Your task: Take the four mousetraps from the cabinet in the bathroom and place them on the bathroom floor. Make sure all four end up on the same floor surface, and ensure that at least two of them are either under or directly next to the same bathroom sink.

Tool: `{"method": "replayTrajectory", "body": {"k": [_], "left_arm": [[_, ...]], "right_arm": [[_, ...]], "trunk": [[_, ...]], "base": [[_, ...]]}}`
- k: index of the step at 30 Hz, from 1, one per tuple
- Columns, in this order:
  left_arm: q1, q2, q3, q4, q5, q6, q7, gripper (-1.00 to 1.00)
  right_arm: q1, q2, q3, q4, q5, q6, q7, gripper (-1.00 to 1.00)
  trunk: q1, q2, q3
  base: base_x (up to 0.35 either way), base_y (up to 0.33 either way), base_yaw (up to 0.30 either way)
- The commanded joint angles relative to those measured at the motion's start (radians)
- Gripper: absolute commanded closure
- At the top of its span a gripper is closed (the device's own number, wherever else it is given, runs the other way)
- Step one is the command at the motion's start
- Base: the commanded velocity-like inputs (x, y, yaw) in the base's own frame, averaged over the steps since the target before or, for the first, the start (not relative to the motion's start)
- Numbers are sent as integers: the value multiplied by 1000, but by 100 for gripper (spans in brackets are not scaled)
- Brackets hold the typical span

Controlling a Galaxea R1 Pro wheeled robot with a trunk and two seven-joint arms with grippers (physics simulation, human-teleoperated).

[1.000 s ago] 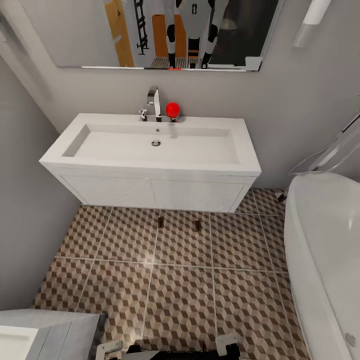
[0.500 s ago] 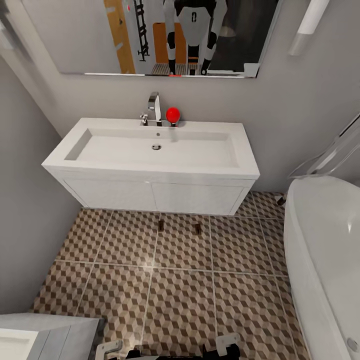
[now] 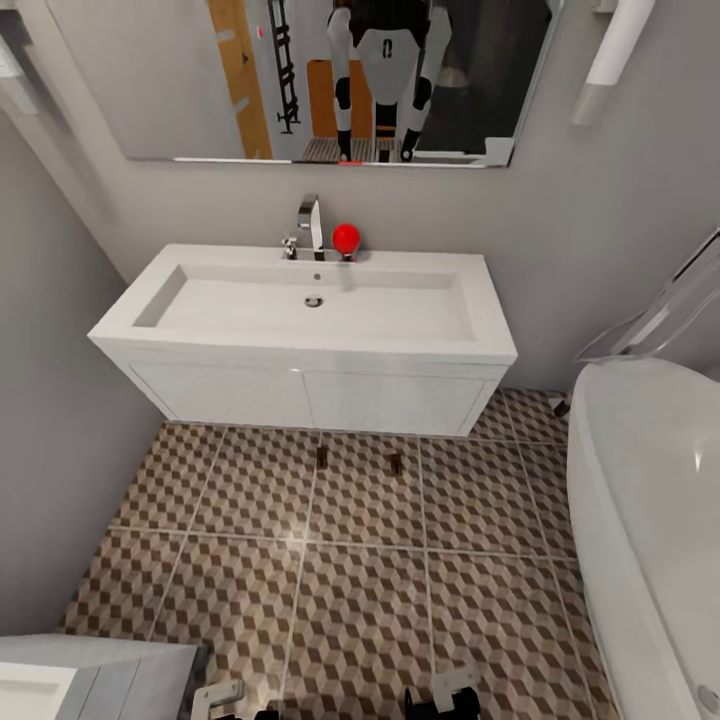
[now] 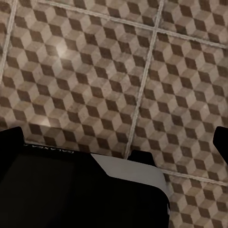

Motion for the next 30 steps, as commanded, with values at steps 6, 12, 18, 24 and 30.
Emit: {"method": "replayTrajectory", "body": {"k": [6, 12, 18, 24, 30], "left_arm": [[0, 0, -8, 1, 8, -2, 4, -100], [0, 1, -8, 1, 8, -2, 4, -100], [0, 2, -8, 1, 8, -1, 4, -100], [0, 2, -8, 2, 8, 0, 4, -100], [0, 1, -8, 3, 8, 3, 4, -100]], "right_arm": [[0, 0, 9, 1, -7, -4, -3, -100], [0, 1, 9, 1, -7, -3, -3, -100], [0, 0, 9, 1, -7, -4, -3, -100], [0, 1, 9, 1, -8, -4, -3, -100], [0, 1, 9, 1, -8, -4, -3, -100]], "trunk": [[1, -1, 8], [1, -1, 18], [1, -1, 28], [1, -1, 37], [1, -1, 47]], "base": [[0, 0, 0], [0, 0, 0], [0, 0, 0], [0, 0, 0], [0, 0, 0]]}}
